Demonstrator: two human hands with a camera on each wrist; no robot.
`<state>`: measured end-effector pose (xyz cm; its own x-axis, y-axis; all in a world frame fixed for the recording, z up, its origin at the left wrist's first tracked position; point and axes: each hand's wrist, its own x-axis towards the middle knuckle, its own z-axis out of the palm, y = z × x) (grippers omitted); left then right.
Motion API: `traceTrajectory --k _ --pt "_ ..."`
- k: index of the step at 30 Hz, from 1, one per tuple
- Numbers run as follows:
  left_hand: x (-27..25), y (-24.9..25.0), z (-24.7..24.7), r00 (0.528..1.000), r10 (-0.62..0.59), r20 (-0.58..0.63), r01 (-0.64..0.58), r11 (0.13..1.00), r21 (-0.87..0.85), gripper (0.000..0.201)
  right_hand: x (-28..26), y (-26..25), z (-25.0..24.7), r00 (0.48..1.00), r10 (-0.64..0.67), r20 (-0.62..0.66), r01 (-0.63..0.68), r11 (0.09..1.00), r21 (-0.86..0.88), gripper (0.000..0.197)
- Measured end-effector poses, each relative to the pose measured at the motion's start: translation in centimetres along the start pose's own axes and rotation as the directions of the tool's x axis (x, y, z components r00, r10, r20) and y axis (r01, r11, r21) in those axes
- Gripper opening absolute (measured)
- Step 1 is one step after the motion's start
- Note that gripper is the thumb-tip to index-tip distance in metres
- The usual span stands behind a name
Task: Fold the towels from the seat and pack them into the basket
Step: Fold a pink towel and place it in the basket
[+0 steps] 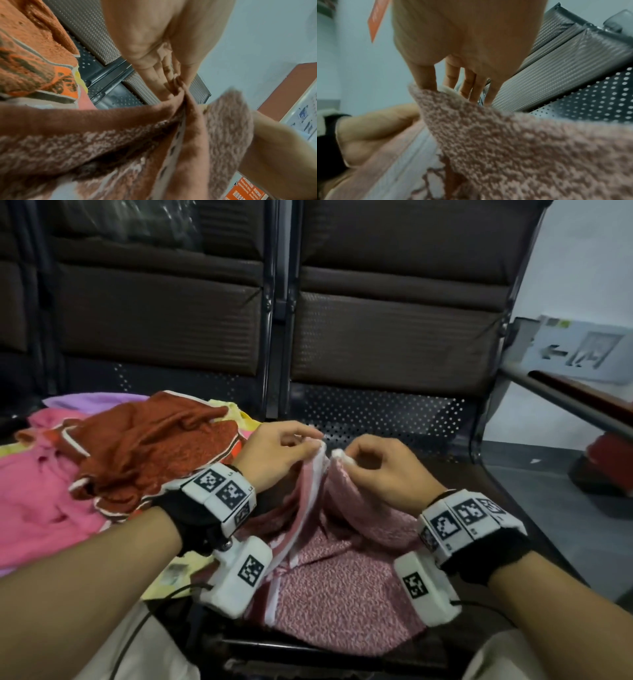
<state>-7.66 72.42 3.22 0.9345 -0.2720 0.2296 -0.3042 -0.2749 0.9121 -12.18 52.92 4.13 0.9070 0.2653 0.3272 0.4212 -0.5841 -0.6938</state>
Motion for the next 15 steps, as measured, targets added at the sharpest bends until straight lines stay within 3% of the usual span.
traceTrajectory --k 2,10,12,15 --pt "-0.2 0.3 0.3 1.000 -0.013 0.025 0.014 0.999 -0.049 0.013 0.3 -0.6 0.5 0.998 0.048 -0.033 -0.045 0.996 0.080 0.033" --pt "-1.4 2.0 0.6 0.970 -0.176 0.170 0.222 0.925 -0.310 0.024 0.6 -0.7 1.3 0.982 0.124 -0.139 -0.130 0.991 -0.038 0.024" --pt "-1.7 1.9 0.1 0.972 -0.131 0.193 0.179 0.950 -0.255 0.022 0.5 -0.9 1.3 0.982 0.136 -0.135 -0.139 0.990 -0.017 0.021" --pt "-2.0 2.1 -0.6 0.987 -0.034 0.155 0.042 0.998 -0.053 0.023 0.6 -1.6 1.1 0.981 0.167 -0.095 -0.144 0.966 0.214 0.017"
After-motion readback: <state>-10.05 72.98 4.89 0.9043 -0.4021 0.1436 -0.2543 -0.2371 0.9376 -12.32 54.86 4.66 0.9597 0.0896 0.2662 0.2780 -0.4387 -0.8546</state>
